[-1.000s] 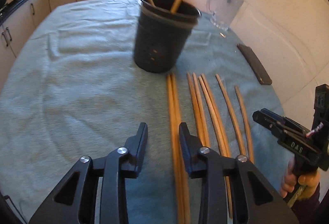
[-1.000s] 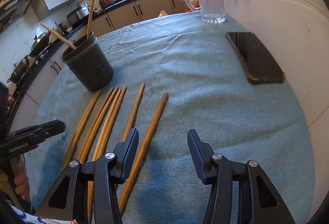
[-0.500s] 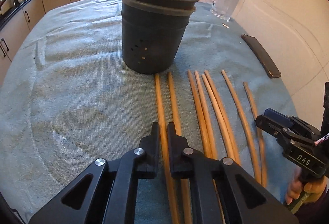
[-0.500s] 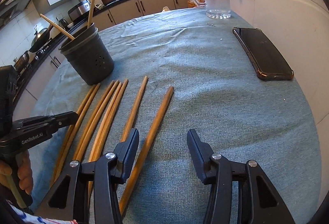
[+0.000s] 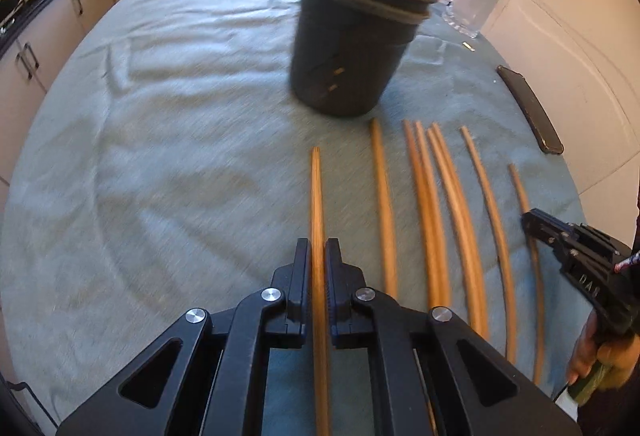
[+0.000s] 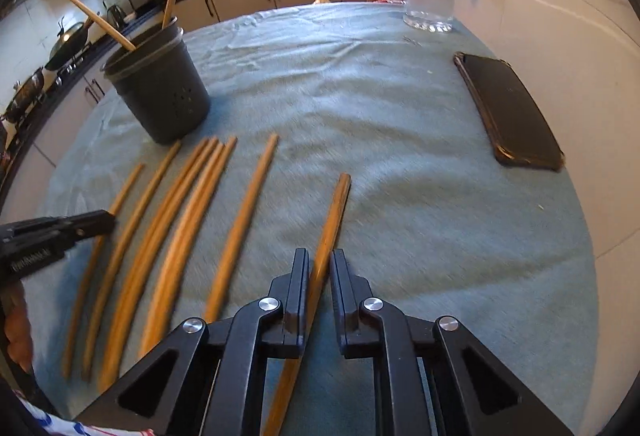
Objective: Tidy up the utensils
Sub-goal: 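Grasp a chopstick with the left gripper while the right gripper grasps another, then lift both chopsticks upright and carry them above the black holder cup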
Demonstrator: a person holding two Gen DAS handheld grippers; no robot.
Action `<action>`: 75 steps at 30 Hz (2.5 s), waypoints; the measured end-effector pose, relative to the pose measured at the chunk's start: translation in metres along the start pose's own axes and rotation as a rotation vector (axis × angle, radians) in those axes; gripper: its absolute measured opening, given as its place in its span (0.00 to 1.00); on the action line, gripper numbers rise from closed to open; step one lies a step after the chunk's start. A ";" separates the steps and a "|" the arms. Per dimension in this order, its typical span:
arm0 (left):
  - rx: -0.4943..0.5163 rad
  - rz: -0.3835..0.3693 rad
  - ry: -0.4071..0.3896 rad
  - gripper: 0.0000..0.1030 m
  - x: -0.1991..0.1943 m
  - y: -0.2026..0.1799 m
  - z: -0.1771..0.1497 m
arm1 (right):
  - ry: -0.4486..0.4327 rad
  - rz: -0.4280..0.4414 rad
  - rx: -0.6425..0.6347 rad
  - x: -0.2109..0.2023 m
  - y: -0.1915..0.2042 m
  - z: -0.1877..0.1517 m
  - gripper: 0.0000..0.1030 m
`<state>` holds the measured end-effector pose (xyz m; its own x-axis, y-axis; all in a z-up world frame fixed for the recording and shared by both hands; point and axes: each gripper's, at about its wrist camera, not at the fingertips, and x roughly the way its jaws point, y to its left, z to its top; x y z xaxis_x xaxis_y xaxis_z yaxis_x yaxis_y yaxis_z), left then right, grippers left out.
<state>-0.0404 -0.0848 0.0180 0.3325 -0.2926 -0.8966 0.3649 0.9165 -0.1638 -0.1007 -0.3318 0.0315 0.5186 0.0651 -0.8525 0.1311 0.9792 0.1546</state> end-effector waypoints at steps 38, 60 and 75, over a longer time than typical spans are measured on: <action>0.040 -0.020 -0.338 0.06 -0.119 -0.016 -0.018 | -0.262 0.081 -0.003 -0.104 0.009 0.015 0.07; 0.069 -0.040 -0.559 0.06 -0.207 -0.030 -0.071 | -0.447 0.174 -0.073 -0.177 0.045 -0.011 0.07; 0.052 -0.088 -0.592 0.06 -0.225 -0.029 -0.045 | -0.472 0.198 -0.083 -0.179 0.045 0.012 0.07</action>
<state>-0.1651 -0.0331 0.2059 0.7218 -0.4825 -0.4962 0.4500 0.8719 -0.1932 -0.1777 -0.3013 0.1971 0.8540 0.1755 -0.4897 -0.0655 0.9702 0.2334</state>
